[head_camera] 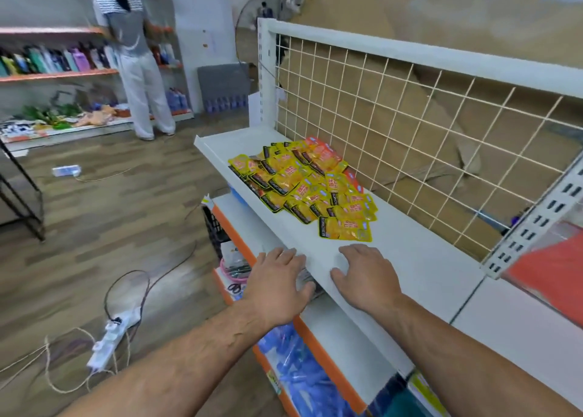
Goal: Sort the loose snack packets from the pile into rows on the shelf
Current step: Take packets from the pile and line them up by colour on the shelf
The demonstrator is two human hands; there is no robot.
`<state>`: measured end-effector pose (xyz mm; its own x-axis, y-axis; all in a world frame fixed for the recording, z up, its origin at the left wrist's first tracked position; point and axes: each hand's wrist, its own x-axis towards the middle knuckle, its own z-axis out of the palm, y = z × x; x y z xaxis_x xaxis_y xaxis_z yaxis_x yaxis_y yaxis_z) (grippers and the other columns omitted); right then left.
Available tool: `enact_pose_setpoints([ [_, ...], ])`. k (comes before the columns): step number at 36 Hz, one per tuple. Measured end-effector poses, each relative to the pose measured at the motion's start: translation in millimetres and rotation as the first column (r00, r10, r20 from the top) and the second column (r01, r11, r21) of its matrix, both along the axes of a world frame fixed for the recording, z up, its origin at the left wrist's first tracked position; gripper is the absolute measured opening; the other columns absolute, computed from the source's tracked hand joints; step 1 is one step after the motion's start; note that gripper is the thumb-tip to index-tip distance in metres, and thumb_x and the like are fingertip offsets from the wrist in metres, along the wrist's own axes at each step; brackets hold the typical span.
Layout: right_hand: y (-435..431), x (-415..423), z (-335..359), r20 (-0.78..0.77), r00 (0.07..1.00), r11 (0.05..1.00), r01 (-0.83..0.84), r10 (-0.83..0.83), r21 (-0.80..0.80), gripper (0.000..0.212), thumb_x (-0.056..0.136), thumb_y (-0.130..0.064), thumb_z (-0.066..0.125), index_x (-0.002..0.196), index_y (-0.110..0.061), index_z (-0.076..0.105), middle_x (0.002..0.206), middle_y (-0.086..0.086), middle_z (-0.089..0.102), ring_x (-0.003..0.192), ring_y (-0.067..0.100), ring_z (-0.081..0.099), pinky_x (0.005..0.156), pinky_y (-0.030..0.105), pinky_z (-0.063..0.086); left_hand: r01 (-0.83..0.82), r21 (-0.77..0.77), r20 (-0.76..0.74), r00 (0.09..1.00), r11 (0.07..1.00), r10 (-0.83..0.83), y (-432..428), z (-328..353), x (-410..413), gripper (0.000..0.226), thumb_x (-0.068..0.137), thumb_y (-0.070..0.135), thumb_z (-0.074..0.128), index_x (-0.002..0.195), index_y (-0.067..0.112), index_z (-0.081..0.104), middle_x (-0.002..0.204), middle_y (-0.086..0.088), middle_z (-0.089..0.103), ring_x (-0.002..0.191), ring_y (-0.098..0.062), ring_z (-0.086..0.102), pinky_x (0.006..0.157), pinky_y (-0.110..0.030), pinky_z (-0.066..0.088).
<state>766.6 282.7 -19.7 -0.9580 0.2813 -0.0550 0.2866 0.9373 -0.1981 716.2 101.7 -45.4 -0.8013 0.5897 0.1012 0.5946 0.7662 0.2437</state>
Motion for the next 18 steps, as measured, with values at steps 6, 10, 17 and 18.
enact_pose_setpoints([
  [6,26,-55,-7,-0.019,0.998,0.998,0.056,-0.056,0.01,0.046,0.093,-0.053,0.048,0.125,-0.021,0.054,0.125,0.003,0.053,0.119,0.026,0.048,0.087,0.037,0.049,0.059,-0.002,-0.035,0.998,0.998,-0.06,36,10,-54,0.074,0.077,0.056,0.023,0.128,0.016,0.058,0.135,-0.006,0.057,0.129,-0.031,0.046,0.108,-0.044,0.036],
  [10,42,-71,-12,-0.002,0.995,0.995,0.1,-0.1,0.012,0.049,0.094,-0.06,0.044,0.129,-0.026,0.051,0.127,0.003,0.049,0.118,0.027,0.049,0.084,0.038,0.049,0.115,0.017,-0.005,0.993,0.993,-0.115,64,9,-82,0.07,0.08,0.046,0.023,0.133,0.017,0.056,0.135,-0.006,0.057,0.128,-0.03,0.048,0.108,-0.042,0.037],
  [17,60,-85,-16,0.011,0.987,0.986,0.159,-0.16,0.058,0.048,0.095,-0.063,0.035,0.127,-0.031,0.051,0.126,0.003,0.054,0.115,0.029,0.047,0.085,0.038,0.046,0.259,0.099,-0.023,0.966,0.961,-0.258,114,6,-125,0.052,0.079,0.03,0.035,0.119,0.015,0.064,0.112,-0.007,0.066,0.106,-0.031,0.06,0.089,-0.042,0.052],
  [18,62,-86,-16,0.012,0.983,0.982,0.181,-0.182,0.056,0.047,0.096,-0.062,0.034,0.126,-0.03,0.051,0.125,0.004,0.054,0.115,0.029,0.047,0.084,0.038,0.046,0.268,0.093,-0.014,0.963,0.959,-0.268,121,6,-131,0.051,0.08,0.03,0.037,0.121,0.015,0.063,0.114,-0.008,0.065,0.108,-0.032,0.059,0.089,-0.042,0.051],
])
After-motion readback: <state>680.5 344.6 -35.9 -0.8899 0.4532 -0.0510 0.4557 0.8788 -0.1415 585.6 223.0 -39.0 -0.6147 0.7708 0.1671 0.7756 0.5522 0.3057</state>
